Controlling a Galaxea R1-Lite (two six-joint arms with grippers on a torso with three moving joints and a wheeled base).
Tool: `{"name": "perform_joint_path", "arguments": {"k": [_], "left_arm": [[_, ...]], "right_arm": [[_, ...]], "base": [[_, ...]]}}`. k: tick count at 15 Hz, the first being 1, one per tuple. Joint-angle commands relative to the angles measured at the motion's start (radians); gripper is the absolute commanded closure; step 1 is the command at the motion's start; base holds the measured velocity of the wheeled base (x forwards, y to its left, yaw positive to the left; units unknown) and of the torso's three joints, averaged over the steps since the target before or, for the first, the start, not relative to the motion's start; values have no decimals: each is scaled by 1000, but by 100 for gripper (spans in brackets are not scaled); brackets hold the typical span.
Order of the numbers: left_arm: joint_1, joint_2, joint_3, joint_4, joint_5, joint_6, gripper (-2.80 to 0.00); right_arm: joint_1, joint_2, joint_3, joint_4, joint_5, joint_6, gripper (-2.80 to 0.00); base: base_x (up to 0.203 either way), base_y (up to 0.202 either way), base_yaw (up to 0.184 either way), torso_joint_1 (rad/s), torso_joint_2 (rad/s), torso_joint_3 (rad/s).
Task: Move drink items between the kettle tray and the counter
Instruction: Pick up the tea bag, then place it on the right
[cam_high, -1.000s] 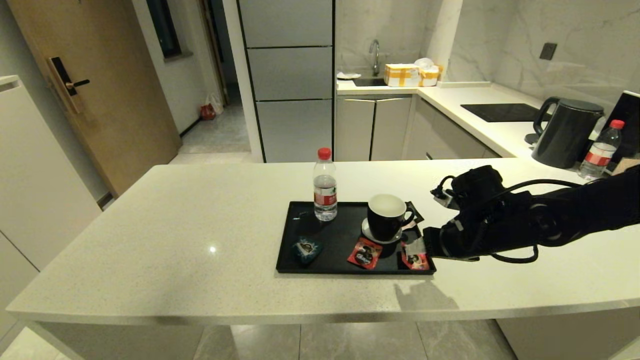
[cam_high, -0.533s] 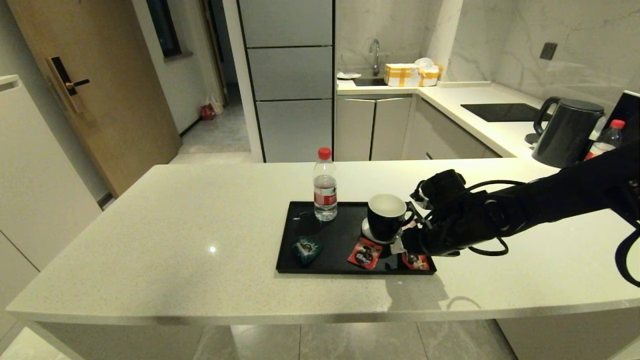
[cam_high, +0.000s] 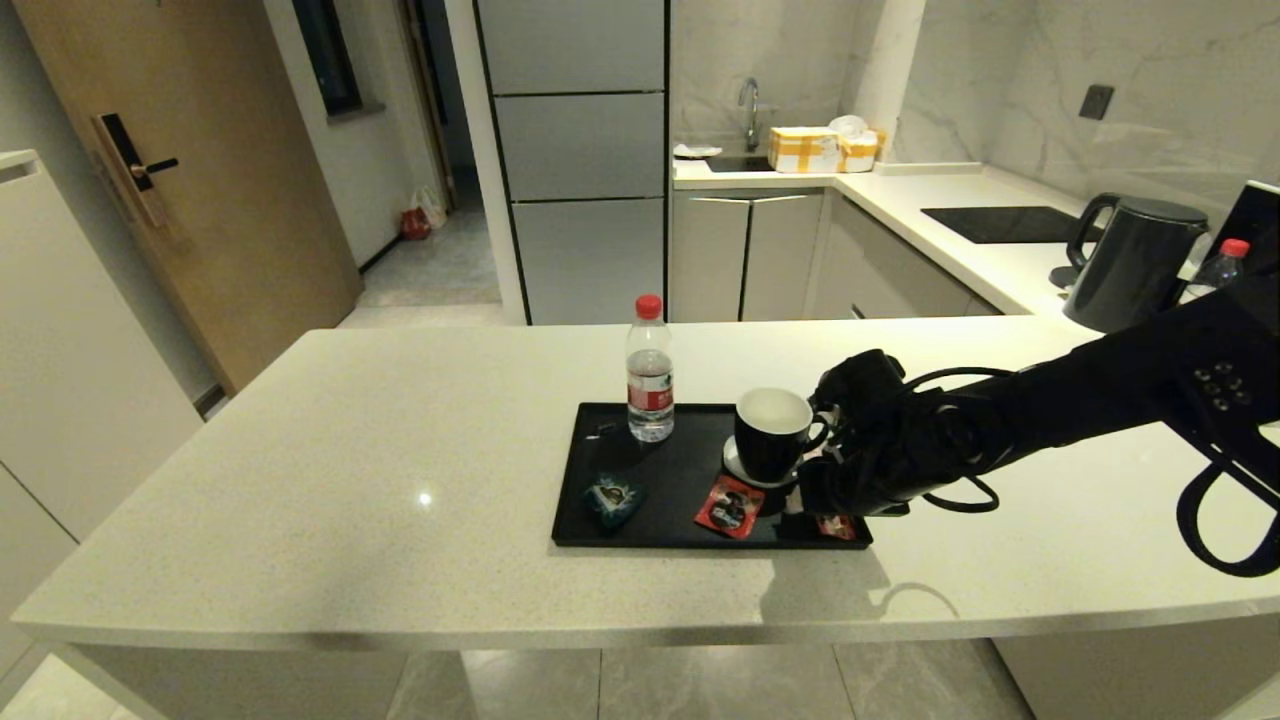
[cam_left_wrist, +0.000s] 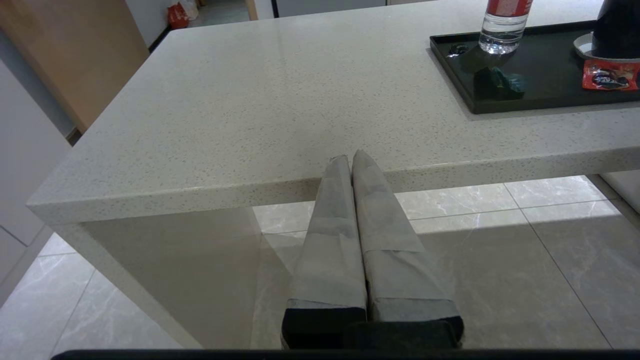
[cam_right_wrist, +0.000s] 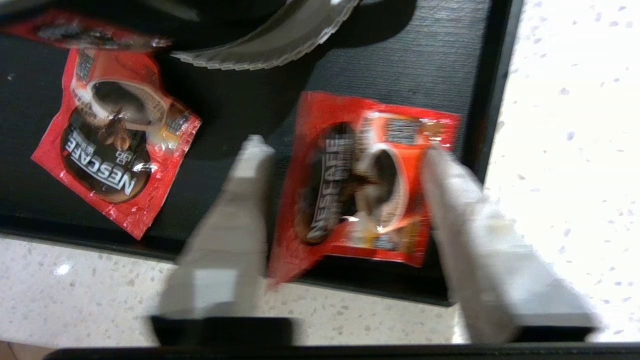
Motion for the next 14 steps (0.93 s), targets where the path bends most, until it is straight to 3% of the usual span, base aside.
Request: {"name": "perform_joint_path", "arguments": {"k": [1, 8, 14], "left_arm": [[0, 0, 0, 0, -2, 0, 0], [0, 0, 0, 0, 0, 0, 0], [0, 0, 0, 0, 0, 0, 0]], "right_arm": [[1, -1, 1, 1, 1, 3, 0], [-22, -193, 1, 43, 11, 57, 0], [-343, -208, -32, 176, 2, 114, 0]], "base": [[0, 0, 0, 0, 0, 0], [0, 0, 0, 0, 0, 0], [0, 0, 0, 0, 0, 0]]}}
